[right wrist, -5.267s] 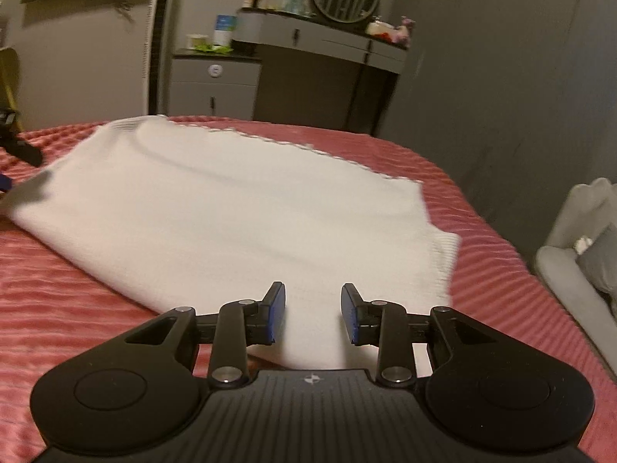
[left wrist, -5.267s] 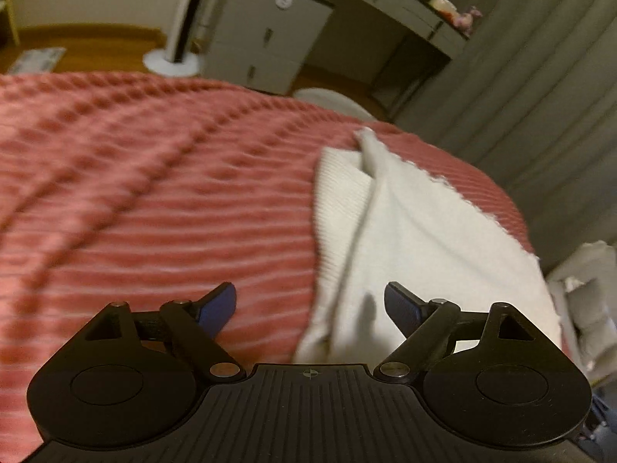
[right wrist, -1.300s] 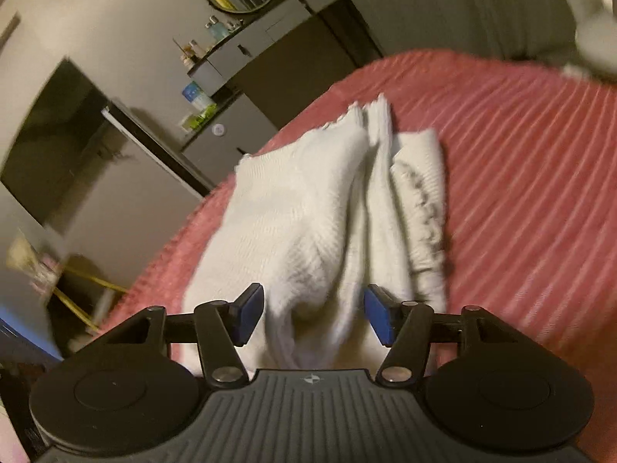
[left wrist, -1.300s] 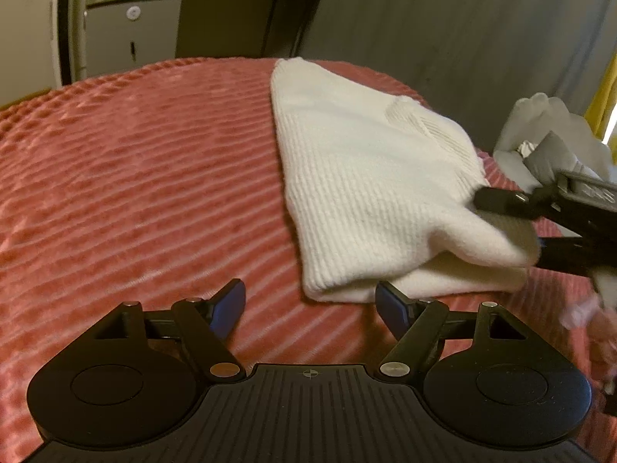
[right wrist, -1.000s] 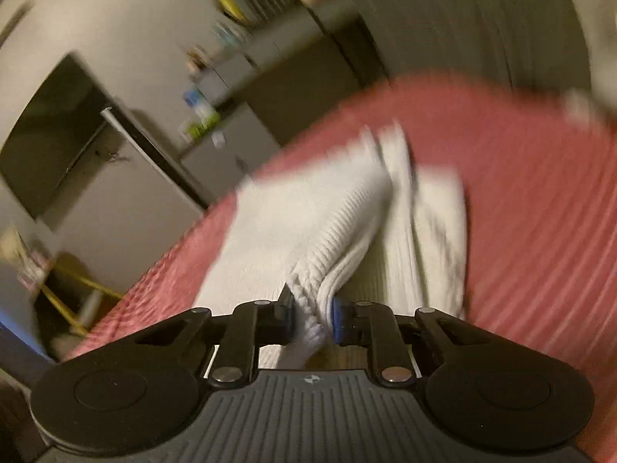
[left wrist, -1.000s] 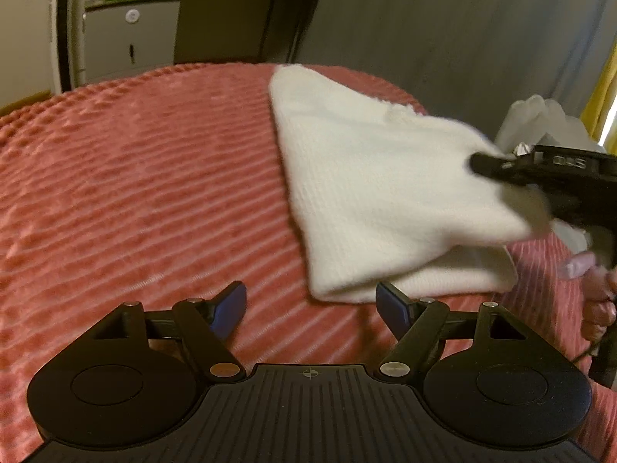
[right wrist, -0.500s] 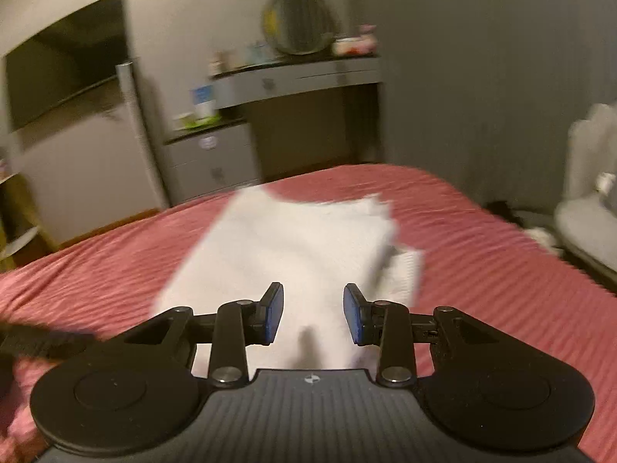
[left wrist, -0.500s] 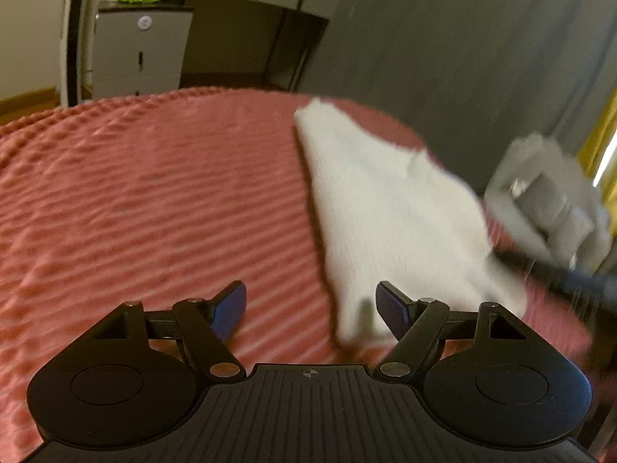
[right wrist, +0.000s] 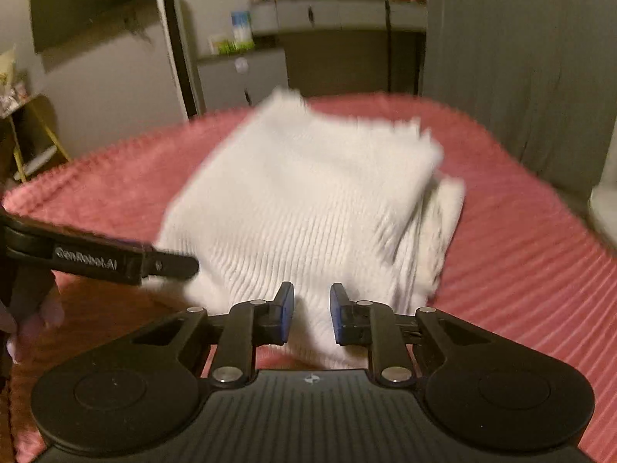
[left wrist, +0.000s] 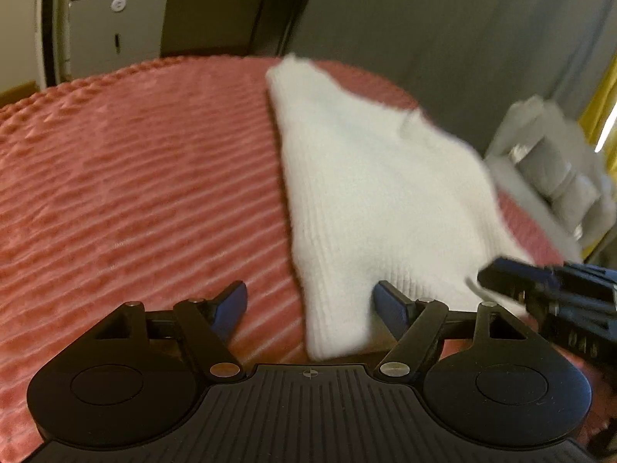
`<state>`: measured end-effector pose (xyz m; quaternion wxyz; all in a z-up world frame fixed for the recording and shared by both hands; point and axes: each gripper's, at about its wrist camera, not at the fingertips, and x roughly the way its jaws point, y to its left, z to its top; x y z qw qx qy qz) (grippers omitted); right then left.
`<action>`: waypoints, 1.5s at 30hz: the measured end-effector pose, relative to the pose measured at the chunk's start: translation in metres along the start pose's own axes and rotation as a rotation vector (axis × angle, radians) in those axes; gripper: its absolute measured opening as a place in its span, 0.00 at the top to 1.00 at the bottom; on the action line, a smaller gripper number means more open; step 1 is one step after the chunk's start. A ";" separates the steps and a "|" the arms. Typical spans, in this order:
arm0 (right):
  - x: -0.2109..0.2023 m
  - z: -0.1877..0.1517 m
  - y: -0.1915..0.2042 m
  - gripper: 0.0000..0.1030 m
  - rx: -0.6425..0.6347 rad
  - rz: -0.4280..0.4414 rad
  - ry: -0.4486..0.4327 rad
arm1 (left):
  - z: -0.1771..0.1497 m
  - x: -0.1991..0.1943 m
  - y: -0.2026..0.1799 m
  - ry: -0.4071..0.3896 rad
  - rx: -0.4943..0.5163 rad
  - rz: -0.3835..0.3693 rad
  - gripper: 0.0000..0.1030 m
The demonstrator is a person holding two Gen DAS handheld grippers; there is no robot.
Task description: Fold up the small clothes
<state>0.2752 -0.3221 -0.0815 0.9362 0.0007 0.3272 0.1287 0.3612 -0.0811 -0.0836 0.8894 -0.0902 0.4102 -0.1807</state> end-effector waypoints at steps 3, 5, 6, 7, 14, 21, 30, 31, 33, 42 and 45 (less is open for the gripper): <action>-0.007 0.018 -0.007 0.82 0.012 -0.038 -0.067 | 0.010 -0.003 -0.002 -0.031 -0.009 0.001 0.23; 0.001 0.026 -0.009 0.82 0.001 -0.075 -0.077 | 0.019 0.001 -0.003 -0.030 -0.028 0.005 0.23; 0.008 0.030 -0.009 0.82 -0.005 -0.088 -0.075 | 0.023 0.002 -0.001 -0.029 -0.031 0.003 0.23; 0.015 0.032 -0.011 0.82 -0.016 -0.097 -0.070 | 0.026 0.004 0.000 -0.030 -0.031 0.003 0.23; 0.027 0.017 -0.052 0.50 0.087 -0.152 -0.055 | 0.040 0.021 0.009 -0.051 -0.043 -0.042 0.21; 0.046 0.019 -0.093 0.33 0.331 -0.017 -0.003 | 0.040 0.060 0.037 0.001 -0.289 -0.232 0.21; 0.081 0.016 -0.117 0.52 0.581 0.163 0.011 | 0.047 0.083 0.026 0.018 -0.334 -0.274 0.48; 0.082 0.018 -0.115 0.56 0.590 0.170 0.012 | 0.048 0.080 0.026 0.014 -0.331 -0.274 0.54; 0.073 0.023 -0.105 0.61 0.559 0.161 0.009 | 0.048 0.065 0.030 0.005 -0.329 -0.285 0.58; 0.060 0.028 -0.027 0.57 0.388 0.304 0.058 | 0.014 -0.037 0.062 0.026 -0.189 0.004 0.45; 0.037 0.008 -0.002 0.41 0.356 0.229 0.034 | -0.019 -0.079 0.064 -0.013 -0.154 0.051 0.24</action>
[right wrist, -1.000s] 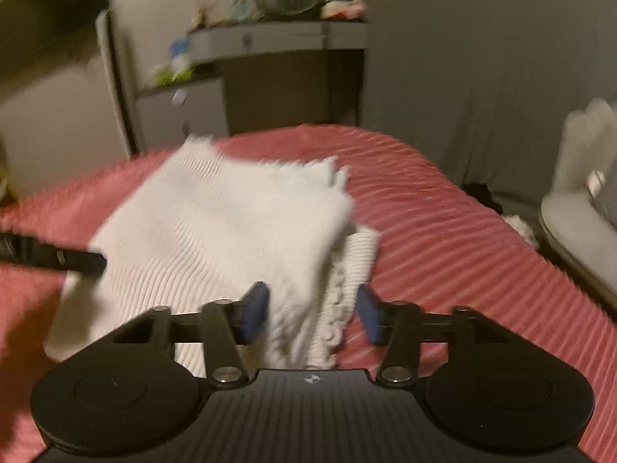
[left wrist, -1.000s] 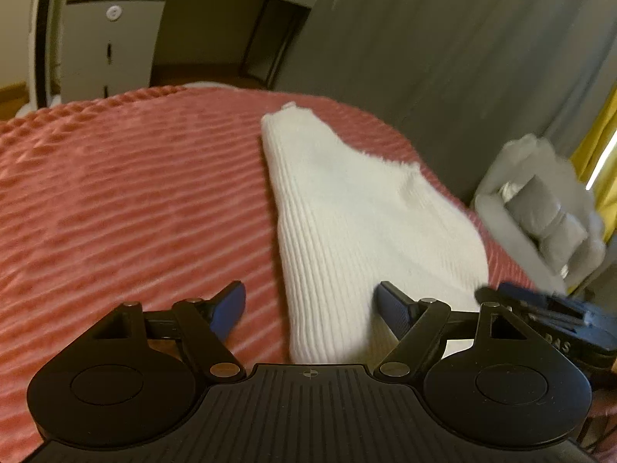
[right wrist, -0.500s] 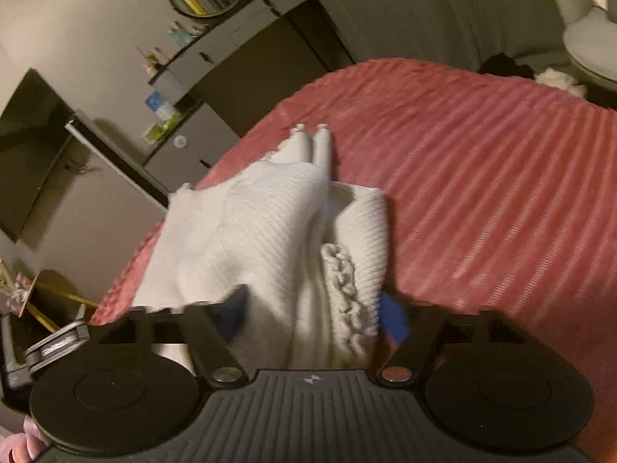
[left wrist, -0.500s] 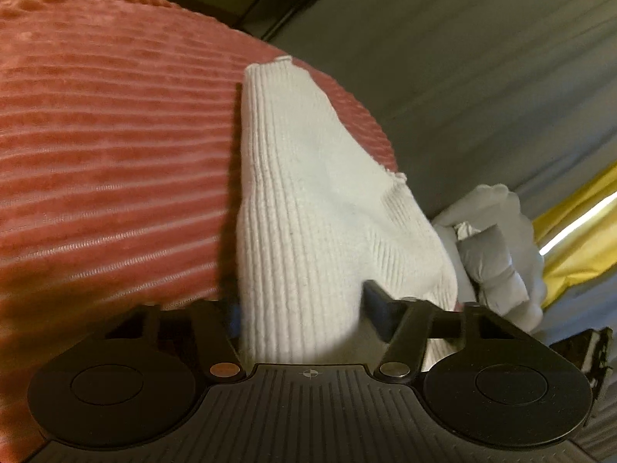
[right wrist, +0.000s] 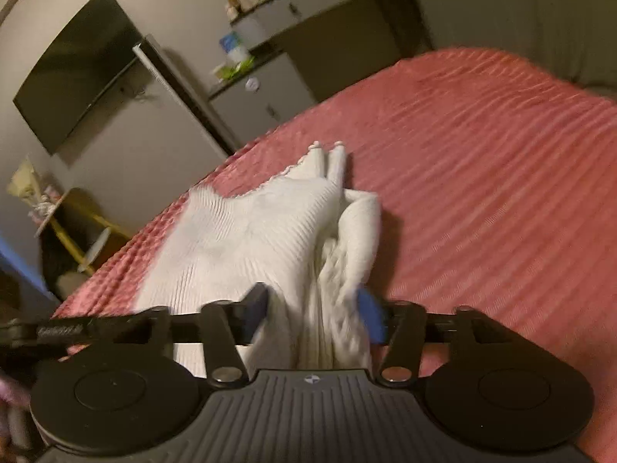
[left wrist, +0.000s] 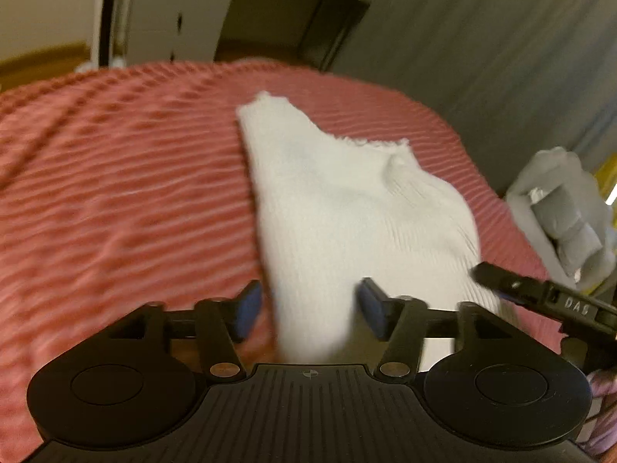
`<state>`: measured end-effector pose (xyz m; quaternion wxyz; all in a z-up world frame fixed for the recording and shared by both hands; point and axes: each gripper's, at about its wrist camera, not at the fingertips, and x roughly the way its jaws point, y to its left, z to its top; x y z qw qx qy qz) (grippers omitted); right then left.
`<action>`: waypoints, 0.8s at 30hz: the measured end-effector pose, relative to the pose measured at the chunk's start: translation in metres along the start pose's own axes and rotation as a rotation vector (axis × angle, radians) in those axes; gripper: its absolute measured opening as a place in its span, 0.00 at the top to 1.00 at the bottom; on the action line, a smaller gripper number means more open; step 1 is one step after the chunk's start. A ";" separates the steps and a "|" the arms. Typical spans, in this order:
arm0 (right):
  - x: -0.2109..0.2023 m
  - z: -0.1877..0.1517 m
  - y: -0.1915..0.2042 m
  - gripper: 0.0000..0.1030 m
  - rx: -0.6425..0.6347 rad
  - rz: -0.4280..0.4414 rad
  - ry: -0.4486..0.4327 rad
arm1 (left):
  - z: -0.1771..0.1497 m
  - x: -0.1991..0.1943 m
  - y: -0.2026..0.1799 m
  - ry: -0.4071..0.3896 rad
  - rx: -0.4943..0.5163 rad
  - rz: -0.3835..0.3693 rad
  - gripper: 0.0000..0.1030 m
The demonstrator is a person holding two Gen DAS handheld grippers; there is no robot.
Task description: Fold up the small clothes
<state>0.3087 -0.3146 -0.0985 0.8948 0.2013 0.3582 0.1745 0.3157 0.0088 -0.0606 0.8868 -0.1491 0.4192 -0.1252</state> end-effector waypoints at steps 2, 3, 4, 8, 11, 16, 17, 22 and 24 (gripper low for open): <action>-0.028 -0.026 0.007 0.36 0.017 0.000 -0.075 | -0.023 -0.022 -0.001 -0.032 0.033 0.056 0.18; -0.038 -0.037 0.010 0.36 0.019 -0.002 -0.082 | -0.033 -0.027 -0.001 -0.042 0.055 0.087 0.18; -0.047 -0.048 0.013 0.36 0.025 -0.012 -0.086 | -0.040 -0.030 -0.001 -0.045 0.067 0.106 0.18; -0.051 -0.061 0.019 0.51 0.069 -0.021 -0.047 | -0.058 -0.024 -0.004 -0.031 0.011 0.075 0.18; -0.040 -0.058 0.028 0.63 0.069 -0.012 -0.017 | -0.065 -0.021 -0.011 -0.051 0.025 0.109 0.18; -0.022 -0.061 0.045 0.84 -0.034 -0.101 0.060 | -0.066 -0.022 -0.016 -0.032 0.030 0.142 0.18; -0.030 -0.060 0.051 0.85 -0.060 -0.103 0.025 | -0.066 -0.029 -0.015 -0.054 0.036 0.174 0.18; -0.044 -0.070 0.049 0.85 -0.182 -0.195 -0.004 | -0.043 -0.049 -0.016 -0.165 0.080 0.237 0.16; -0.035 -0.073 0.039 0.82 -0.177 -0.262 0.063 | -0.035 -0.044 -0.020 -0.163 0.105 0.226 0.16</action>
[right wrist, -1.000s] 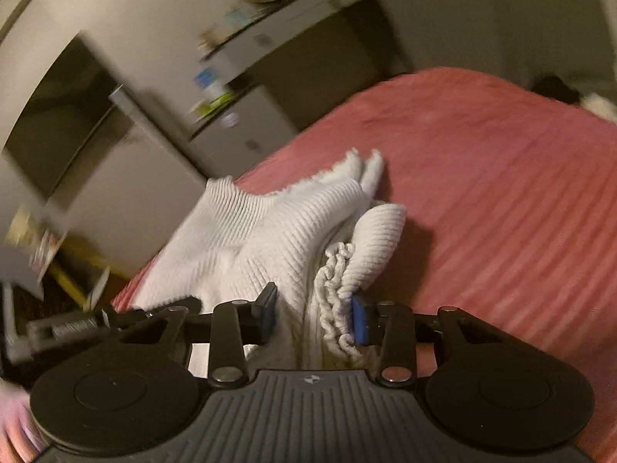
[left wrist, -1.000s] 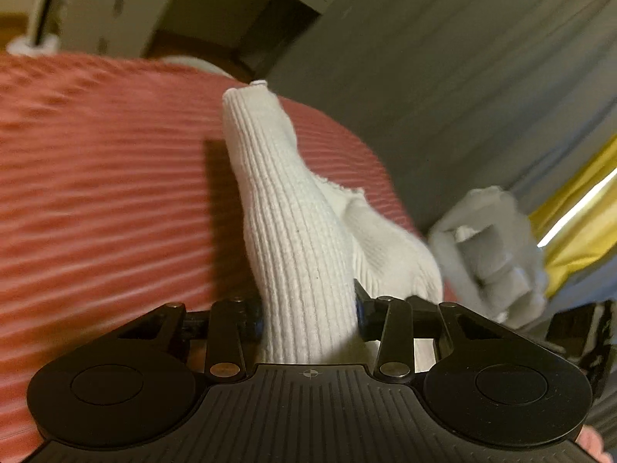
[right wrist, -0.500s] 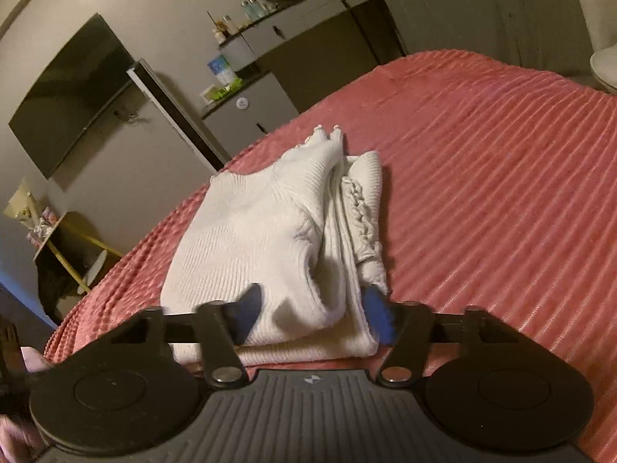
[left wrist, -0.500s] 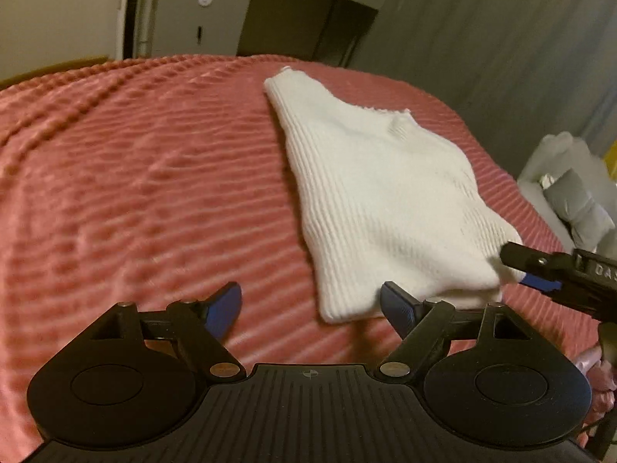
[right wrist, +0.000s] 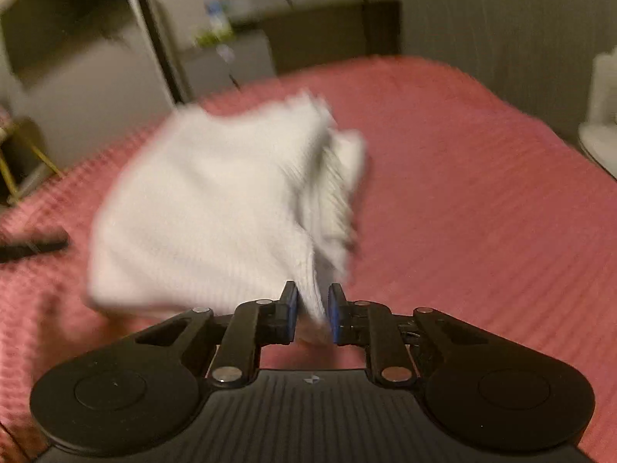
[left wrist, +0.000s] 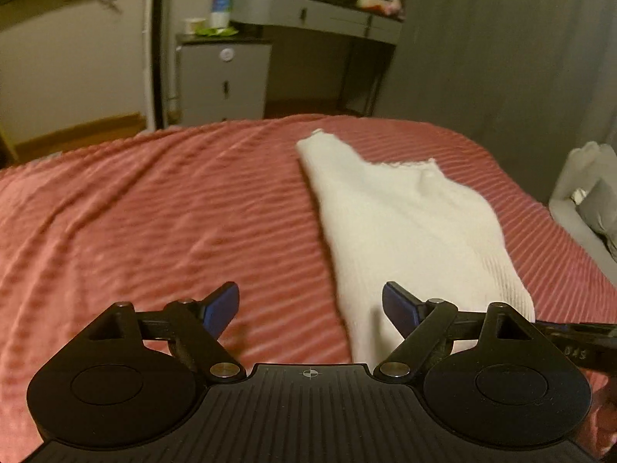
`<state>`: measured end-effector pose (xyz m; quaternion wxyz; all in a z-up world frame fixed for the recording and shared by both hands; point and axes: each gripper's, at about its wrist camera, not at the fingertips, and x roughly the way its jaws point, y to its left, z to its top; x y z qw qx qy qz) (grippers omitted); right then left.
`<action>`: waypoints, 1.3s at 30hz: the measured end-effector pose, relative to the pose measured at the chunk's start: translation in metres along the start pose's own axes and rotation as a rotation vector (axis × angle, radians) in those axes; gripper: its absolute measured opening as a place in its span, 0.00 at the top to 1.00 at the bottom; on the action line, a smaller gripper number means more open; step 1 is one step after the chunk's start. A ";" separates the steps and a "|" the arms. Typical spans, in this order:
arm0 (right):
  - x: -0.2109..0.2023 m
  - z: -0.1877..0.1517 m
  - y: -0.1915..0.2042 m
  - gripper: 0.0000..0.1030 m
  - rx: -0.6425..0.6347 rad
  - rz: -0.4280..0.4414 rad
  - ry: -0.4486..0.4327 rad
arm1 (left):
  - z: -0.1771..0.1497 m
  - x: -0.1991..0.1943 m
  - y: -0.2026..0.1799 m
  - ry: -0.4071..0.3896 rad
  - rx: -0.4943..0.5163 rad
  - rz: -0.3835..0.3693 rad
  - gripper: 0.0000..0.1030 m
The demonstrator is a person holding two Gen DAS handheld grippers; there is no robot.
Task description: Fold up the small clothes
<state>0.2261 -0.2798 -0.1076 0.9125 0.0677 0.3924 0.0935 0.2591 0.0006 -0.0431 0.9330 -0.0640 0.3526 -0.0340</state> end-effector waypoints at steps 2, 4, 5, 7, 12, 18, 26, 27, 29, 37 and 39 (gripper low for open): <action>-0.010 0.007 -0.006 0.75 0.057 0.032 -0.037 | 0.004 0.007 -0.005 -0.006 0.034 0.015 0.15; -0.024 0.020 -0.004 0.73 0.051 0.041 -0.119 | 0.007 0.016 -0.009 0.002 0.041 0.024 0.15; -0.028 0.028 0.000 0.73 0.024 0.039 -0.159 | 0.008 0.020 -0.010 0.006 0.032 0.024 0.15; -0.027 0.044 0.015 0.73 -0.065 0.040 -0.207 | 0.009 0.028 -0.015 0.021 0.016 0.012 0.15; 0.020 0.064 0.052 0.77 -0.338 -0.003 -0.171 | 0.003 0.049 -0.026 0.066 0.068 0.032 0.13; 0.055 0.044 0.044 0.79 -0.473 -0.063 -0.135 | -0.005 0.071 -0.022 0.097 0.068 0.010 0.05; 0.053 0.046 0.060 0.79 -0.492 -0.103 -0.133 | -0.004 0.064 -0.021 0.102 0.062 0.024 0.06; 0.050 0.047 0.060 0.79 -0.489 -0.106 -0.130 | -0.002 0.060 -0.021 0.096 0.060 0.021 0.09; 0.045 0.051 0.060 0.78 -0.473 -0.106 -0.124 | 0.004 0.051 -0.022 0.069 0.061 0.014 0.12; 0.054 0.075 0.062 0.78 -0.421 -0.165 -0.179 | 0.037 0.091 -0.028 0.059 0.059 0.080 0.07; 0.074 0.074 0.057 0.78 -0.453 -0.209 -0.137 | 0.032 0.109 -0.029 0.072 0.069 0.067 0.05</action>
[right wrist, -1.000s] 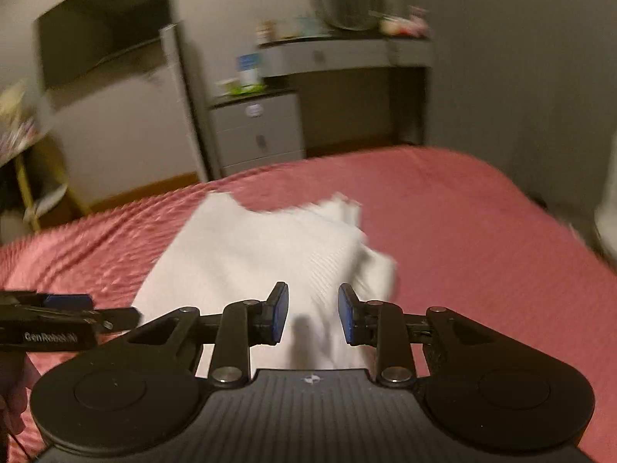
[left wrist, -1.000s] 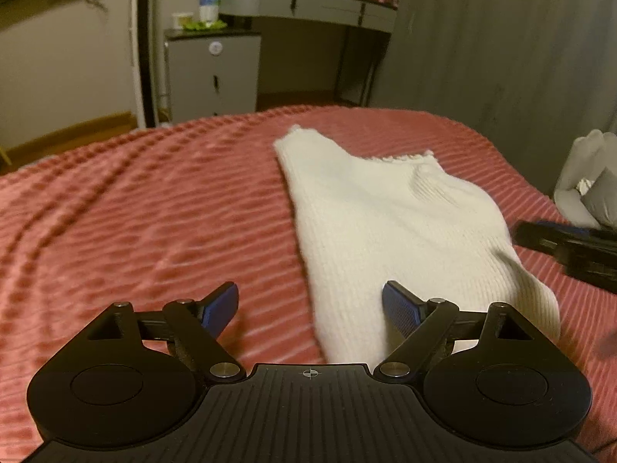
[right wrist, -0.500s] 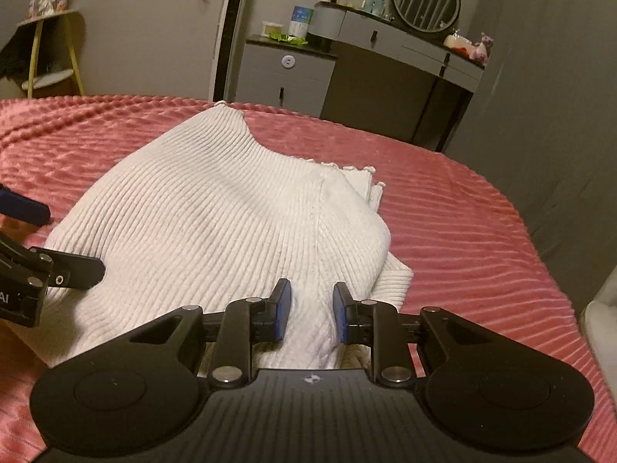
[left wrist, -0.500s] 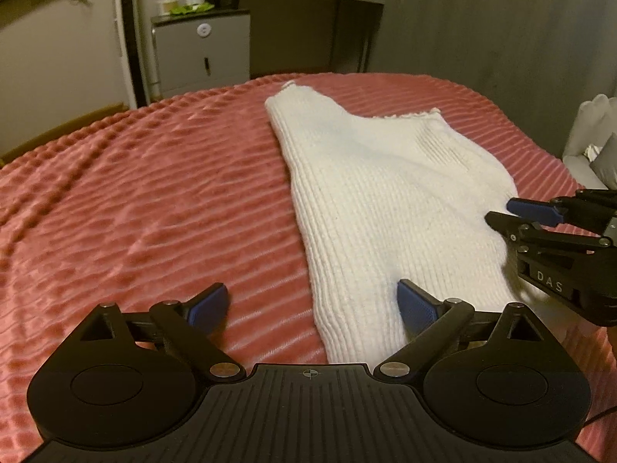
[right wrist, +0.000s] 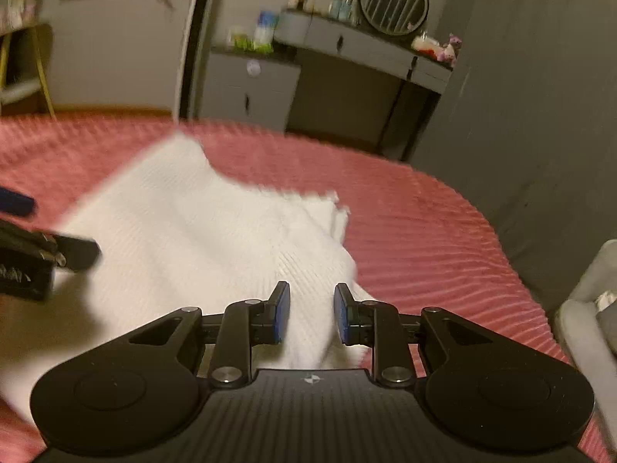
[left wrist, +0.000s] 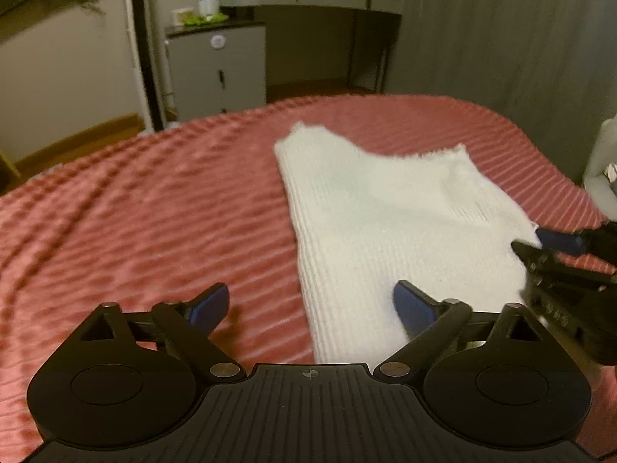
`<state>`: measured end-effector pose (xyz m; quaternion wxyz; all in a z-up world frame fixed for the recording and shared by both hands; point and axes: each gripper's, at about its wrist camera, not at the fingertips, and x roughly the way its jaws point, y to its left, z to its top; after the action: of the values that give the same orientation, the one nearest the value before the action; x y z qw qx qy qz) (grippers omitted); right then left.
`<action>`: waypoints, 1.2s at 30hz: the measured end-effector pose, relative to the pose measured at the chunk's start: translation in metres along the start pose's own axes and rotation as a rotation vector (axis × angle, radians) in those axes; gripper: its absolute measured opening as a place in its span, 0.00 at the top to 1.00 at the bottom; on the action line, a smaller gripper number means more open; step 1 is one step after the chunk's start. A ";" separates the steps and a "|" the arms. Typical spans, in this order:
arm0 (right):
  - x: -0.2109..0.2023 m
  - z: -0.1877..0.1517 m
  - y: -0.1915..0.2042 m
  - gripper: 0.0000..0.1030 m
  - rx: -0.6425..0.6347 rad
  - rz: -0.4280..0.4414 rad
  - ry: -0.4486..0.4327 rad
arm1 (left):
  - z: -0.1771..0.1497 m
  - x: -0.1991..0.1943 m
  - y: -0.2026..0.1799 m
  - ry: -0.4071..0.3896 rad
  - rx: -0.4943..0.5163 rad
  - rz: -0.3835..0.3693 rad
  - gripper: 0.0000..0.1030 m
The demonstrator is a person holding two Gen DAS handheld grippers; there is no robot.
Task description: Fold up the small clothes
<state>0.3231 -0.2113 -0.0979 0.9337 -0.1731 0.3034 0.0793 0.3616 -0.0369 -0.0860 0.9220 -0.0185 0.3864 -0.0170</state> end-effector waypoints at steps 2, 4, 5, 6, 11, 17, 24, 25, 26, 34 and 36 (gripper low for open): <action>0.016 -0.006 -0.006 0.78 0.004 0.015 0.045 | -0.008 0.010 -0.002 -0.016 0.019 0.000 0.01; 0.019 -0.001 -0.014 0.75 0.043 0.043 0.071 | -0.011 0.009 0.004 -0.020 -0.010 -0.009 0.00; 0.017 0.003 -0.016 0.75 0.046 0.051 0.083 | -0.011 0.003 0.008 -0.007 -0.037 -0.015 0.00; 0.011 0.005 -0.018 0.75 0.050 0.054 0.081 | -0.011 -0.006 0.011 -0.005 -0.045 -0.022 0.02; -0.056 -0.018 -0.020 0.67 0.185 0.193 0.006 | -0.040 -0.042 0.007 -0.001 0.001 -0.050 0.02; -0.049 -0.048 0.004 0.54 0.105 0.156 0.123 | -0.053 -0.047 0.001 0.054 -0.028 -0.015 0.02; -0.103 -0.071 -0.001 0.32 0.219 0.198 0.243 | -0.097 -0.100 0.001 0.099 -0.052 -0.001 0.01; -0.112 -0.079 0.003 0.29 0.215 0.205 0.261 | -0.105 -0.108 0.001 0.107 -0.059 -0.001 0.01; -0.121 -0.088 0.007 0.23 0.218 0.204 0.279 | -0.109 -0.115 0.001 0.109 -0.063 -0.002 0.01; -0.167 -0.089 0.018 0.04 0.284 0.173 0.347 | -0.102 -0.174 0.003 0.042 -0.070 0.031 0.00; -0.179 -0.082 0.016 0.04 0.298 0.156 0.322 | -0.096 -0.182 0.006 0.037 -0.077 0.050 0.00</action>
<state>0.1310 -0.2343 -0.0583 0.8795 -0.0197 0.4693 0.0766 0.1655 -0.0247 -0.0245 0.9134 -0.0442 0.4041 0.0208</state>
